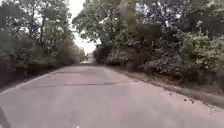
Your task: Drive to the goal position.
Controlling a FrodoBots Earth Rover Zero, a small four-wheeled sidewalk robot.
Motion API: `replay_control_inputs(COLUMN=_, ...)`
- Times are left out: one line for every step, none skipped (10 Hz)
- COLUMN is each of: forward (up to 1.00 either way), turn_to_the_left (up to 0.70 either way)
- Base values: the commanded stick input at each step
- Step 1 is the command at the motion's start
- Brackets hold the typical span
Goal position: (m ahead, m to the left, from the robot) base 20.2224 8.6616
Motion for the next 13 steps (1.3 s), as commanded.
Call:
replay_control_inputs(forward=1.00, turn_to_the_left=-0.04)
replay_control_inputs(forward=1.00, turn_to_the_left=-0.04)
replay_control_inputs(forward=1.00, turn_to_the_left=-0.04)
replay_control_inputs(forward=1.00, turn_to_the_left=-0.04)
replay_control_inputs(forward=1.00, turn_to_the_left=-0.04)
replay_control_inputs(forward=1.00, turn_to_the_left=-0.04)
replay_control_inputs(forward=1.00, turn_to_the_left=-0.04)
replay_control_inputs(forward=1.00, turn_to_the_left=-0.04)
replay_control_inputs(forward=1.00, turn_to_the_left=-0.04)
replay_control_inputs(forward=1.00, turn_to_the_left=-0.04)
replay_control_inputs(forward=1.00, turn_to_the_left=-0.04)
replay_control_inputs(forward=1.00, turn_to_the_left=-0.04)
replay_control_inputs(forward=1.00, turn_to_the_left=-0.04)
